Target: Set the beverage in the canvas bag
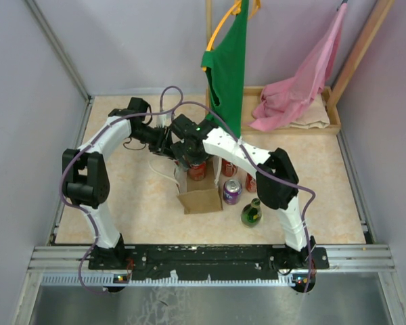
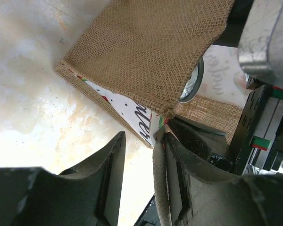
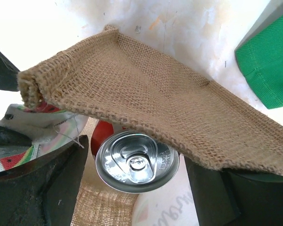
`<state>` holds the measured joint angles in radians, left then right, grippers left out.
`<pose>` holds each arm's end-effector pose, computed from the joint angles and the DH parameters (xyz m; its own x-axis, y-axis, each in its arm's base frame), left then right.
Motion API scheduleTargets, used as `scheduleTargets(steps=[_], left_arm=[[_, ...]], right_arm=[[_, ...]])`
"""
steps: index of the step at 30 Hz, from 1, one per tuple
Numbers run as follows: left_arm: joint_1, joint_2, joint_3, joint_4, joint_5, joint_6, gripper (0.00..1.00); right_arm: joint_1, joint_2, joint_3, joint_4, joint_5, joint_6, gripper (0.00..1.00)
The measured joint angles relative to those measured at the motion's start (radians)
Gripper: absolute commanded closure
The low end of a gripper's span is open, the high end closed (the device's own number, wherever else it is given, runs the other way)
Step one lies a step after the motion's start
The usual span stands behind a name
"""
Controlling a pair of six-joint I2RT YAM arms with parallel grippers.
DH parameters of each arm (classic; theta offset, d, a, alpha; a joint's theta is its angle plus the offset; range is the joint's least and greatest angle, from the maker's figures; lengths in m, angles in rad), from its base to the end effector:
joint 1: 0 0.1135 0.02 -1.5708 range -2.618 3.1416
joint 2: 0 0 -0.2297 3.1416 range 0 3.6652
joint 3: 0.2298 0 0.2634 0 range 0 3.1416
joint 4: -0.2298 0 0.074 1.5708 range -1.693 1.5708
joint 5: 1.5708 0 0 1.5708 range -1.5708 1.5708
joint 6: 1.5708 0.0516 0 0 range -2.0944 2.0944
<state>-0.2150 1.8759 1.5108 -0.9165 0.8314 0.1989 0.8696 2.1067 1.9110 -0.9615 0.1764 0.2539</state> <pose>0.3641 -0.1185 0.1928 -0.8489 0.3217 -0.4195 0.5278 0.5609 -0.6379 0.2977 0.3385 0.2057 -0.7493 -0.5041 -0.4294 -0.5357 0.8427 -0.0546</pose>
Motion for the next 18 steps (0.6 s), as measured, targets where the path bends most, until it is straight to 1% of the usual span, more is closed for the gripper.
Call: scheduleTargets(steps=[8,12,18], left_arm=[[-0.001,0.000,0.016,0.000,0.010,0.006,0.56],[-0.011,0.008,0.018,-0.002,0.010,0.007,0.56],[-0.016,0.016,0.029,-0.007,0.010,0.004,0.56]], right_arm=[[0.000,-0.033,-0.006,0.011,0.042,-0.001,0.18],[0.008,-0.095,-0.006,0.082,0.053,-0.009,0.17],[0.012,-0.172,-0.006,0.144,0.098,-0.016,0.16]])
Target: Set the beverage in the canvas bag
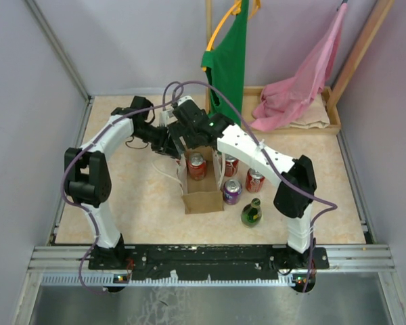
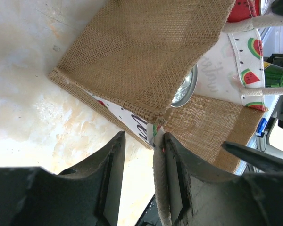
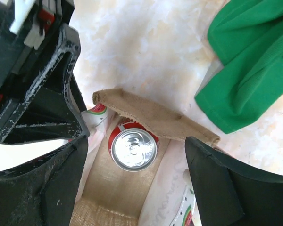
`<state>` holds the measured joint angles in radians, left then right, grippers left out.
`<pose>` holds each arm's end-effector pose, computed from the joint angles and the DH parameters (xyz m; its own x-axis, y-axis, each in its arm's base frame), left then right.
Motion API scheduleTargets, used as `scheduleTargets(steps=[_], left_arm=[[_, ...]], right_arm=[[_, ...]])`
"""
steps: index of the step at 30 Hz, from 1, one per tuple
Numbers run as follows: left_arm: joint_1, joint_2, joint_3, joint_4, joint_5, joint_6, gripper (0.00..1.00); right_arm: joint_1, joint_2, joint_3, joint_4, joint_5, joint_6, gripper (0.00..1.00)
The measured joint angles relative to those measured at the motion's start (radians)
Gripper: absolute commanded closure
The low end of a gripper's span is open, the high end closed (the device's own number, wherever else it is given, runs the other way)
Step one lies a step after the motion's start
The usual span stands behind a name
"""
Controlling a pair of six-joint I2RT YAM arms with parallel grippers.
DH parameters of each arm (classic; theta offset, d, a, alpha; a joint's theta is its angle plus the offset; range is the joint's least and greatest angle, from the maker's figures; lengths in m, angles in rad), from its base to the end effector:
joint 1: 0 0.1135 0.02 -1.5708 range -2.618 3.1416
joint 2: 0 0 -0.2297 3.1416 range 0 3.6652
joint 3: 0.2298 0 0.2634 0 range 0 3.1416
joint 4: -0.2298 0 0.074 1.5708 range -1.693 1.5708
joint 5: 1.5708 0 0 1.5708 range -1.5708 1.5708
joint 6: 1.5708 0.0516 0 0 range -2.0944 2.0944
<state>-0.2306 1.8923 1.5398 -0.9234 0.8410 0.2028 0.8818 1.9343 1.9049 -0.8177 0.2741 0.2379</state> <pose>0.3665 -0.1256 0.1955 -0.8392 0.3350 -0.4283 0.5434 0.5432 -0.6400 0.2916 0.3321 0.2879 -0.6113 -0.3853 -0.6913 -0.4991 0.8656 -0.0411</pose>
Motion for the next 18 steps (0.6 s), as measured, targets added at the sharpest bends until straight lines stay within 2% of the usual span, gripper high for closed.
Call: scheduleTargets(steps=[5,10,13,18], left_arm=[[-0.010,0.002,0.005,0.000,0.000,-0.002,0.55],[-0.019,0.014,0.035,0.000,-0.003,-0.008,0.54],[-0.022,0.019,0.051,-0.002,-0.004,-0.010,0.52],[-0.022,0.024,0.074,-0.001,-0.008,-0.016,0.51]], right_arm=[[0.000,-0.023,0.004,0.015,0.071,-0.003,0.16],[-0.021,-0.023,0.101,-0.038,0.129,0.000,0.16],[-0.056,-0.033,0.151,-0.046,0.151,0.013,0.16],[-0.151,-0.082,0.134,-0.078,0.185,0.047,0.17]])
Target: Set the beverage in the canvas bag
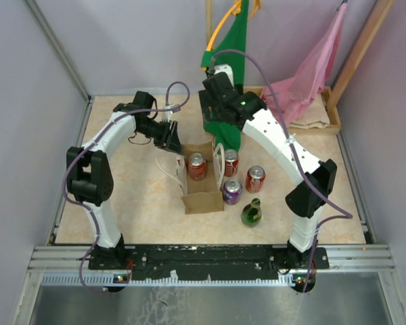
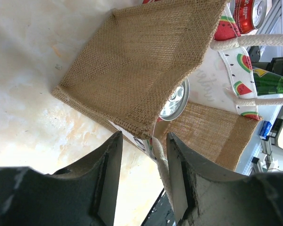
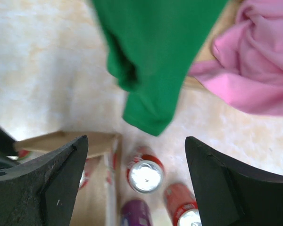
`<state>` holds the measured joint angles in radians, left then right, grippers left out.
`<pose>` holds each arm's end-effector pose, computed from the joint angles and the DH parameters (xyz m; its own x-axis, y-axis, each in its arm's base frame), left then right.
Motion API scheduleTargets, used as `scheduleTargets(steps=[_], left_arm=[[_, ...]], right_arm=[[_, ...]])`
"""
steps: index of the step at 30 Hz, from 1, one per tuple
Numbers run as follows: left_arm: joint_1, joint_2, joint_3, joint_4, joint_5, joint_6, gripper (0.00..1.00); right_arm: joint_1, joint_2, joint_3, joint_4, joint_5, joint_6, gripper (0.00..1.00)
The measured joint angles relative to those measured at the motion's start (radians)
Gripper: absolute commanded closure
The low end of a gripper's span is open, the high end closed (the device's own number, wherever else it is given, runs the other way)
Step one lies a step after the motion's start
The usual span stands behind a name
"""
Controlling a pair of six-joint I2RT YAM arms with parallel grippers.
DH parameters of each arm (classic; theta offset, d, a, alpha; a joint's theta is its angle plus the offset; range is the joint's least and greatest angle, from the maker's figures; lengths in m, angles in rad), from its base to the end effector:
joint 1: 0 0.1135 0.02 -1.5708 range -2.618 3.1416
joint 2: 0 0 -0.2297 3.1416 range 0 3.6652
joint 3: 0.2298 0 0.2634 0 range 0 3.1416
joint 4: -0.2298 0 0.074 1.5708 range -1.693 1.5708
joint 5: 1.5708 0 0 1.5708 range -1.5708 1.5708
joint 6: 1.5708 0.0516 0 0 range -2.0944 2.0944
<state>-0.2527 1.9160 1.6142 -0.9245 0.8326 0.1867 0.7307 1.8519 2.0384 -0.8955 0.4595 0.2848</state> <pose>0.3750 -0.1363 0.2084 -0.8194 0.3406 -0.4611 0.5722 0.5352 -0.6214 0.3250 0.2605 0.3624 -0.5630 -0.1664 -0.8096 -0.1972 0.9783 -0.0639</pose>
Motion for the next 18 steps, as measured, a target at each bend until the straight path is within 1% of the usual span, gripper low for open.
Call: scheduleTargets(steps=[5,8,14,18], left_arm=[[0.000,0.000,0.004,0.000,-0.004,-0.004,0.51],[0.000,0.000,0.004,0.000,-0.005,-0.005,0.51],[0.000,0.000,0.004,-0.001,-0.008,-0.006,0.51],[-0.001,0.000,0.004,-0.003,-0.012,-0.006,0.51]], right_arm=[[-0.082,-0.046,-0.065,-0.073,0.014,0.041,0.17],[-0.116,-0.069,-0.133,-0.113,0.006,0.061,0.17],[-0.160,-0.099,-0.292,-0.139,-0.068,0.095,0.17],[-0.166,-0.097,-0.326,-0.148,-0.132,0.111,0.17]])
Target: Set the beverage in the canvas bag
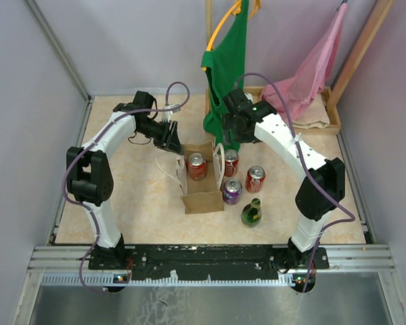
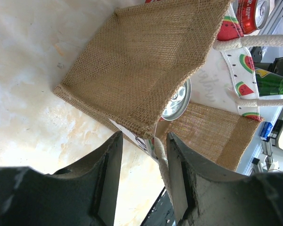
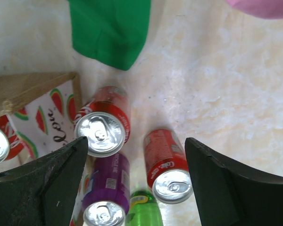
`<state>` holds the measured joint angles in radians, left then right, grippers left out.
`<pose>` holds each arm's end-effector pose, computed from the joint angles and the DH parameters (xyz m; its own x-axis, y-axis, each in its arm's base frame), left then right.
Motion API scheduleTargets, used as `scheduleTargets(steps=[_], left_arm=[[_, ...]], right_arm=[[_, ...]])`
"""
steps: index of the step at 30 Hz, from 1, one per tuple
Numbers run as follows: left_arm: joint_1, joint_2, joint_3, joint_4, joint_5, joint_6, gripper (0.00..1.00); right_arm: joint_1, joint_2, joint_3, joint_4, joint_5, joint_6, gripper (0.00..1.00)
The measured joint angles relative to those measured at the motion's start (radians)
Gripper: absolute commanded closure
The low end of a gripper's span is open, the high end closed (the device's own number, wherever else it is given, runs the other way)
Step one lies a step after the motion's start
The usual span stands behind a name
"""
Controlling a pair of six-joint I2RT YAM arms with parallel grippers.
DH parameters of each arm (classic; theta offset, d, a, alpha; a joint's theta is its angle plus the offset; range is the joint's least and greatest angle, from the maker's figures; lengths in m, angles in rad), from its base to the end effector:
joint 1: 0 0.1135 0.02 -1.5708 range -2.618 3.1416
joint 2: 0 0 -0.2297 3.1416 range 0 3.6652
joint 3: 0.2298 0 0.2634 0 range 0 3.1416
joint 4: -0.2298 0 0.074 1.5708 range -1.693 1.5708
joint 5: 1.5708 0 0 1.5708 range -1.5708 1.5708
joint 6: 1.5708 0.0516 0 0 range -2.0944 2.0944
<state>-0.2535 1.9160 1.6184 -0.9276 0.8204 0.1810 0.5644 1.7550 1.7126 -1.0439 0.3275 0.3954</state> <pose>0.3753 -0.1362 0.2091 -0.8220 0.3398 -0.4571 0.5681 0.5457 -0.6160 0.3283 0.1882 0.2797 -0.8363 -0.0978 -0.5395 -0.0626 0.9946 -0.0833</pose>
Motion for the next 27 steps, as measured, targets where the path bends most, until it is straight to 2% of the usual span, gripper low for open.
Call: scheduleTargets(steps=[11,18,27], left_arm=[[-0.001,0.000,0.000,0.000,-0.002,0.000,0.51],[-0.004,0.000,0.000,0.000,-0.002,0.000,0.51],[-0.004,0.000,0.000,0.000,-0.002,0.001,0.51]], right_arm=[[0.000,0.077,0.021,-0.005,-0.162,0.029,0.18],[0.000,0.146,0.030,-0.051,-0.210,0.029,0.20],[0.000,0.155,0.030,-0.071,-0.239,0.028,0.22]])
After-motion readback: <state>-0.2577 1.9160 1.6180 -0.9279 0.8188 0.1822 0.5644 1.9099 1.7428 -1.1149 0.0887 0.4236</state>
